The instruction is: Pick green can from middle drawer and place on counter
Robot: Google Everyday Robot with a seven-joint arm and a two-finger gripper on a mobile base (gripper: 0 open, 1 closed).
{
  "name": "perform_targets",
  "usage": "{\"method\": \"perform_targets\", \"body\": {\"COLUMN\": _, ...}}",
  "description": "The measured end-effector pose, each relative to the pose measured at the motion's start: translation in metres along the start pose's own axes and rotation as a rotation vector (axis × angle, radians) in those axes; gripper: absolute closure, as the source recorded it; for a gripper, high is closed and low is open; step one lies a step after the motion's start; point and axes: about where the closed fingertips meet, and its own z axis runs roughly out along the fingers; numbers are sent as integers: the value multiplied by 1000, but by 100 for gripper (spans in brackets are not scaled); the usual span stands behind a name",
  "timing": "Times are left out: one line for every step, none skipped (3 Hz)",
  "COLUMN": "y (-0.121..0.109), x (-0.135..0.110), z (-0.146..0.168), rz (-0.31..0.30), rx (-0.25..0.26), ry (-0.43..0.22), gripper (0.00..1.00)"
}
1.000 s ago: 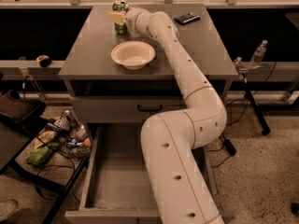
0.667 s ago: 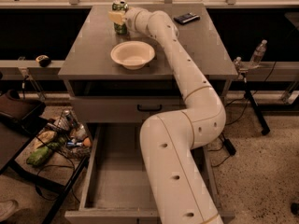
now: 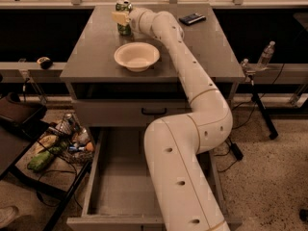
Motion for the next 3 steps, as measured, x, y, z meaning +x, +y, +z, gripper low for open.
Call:
{"method": "perform_targets", "body": {"y": 0, "x": 0, "z": 0, "rz": 0, "rx": 0, "ry": 0, "gripper": 11}}
{"method": "perform_targets", "body": {"y": 0, "x": 0, "z": 0, "rz": 0, "rx": 0, "ry": 0, "gripper": 0}}
{"method": "perform_targets", "body": {"y": 0, "x": 0, "z": 0, "rz": 0, "rx": 0, "ry": 0, "gripper": 0}}
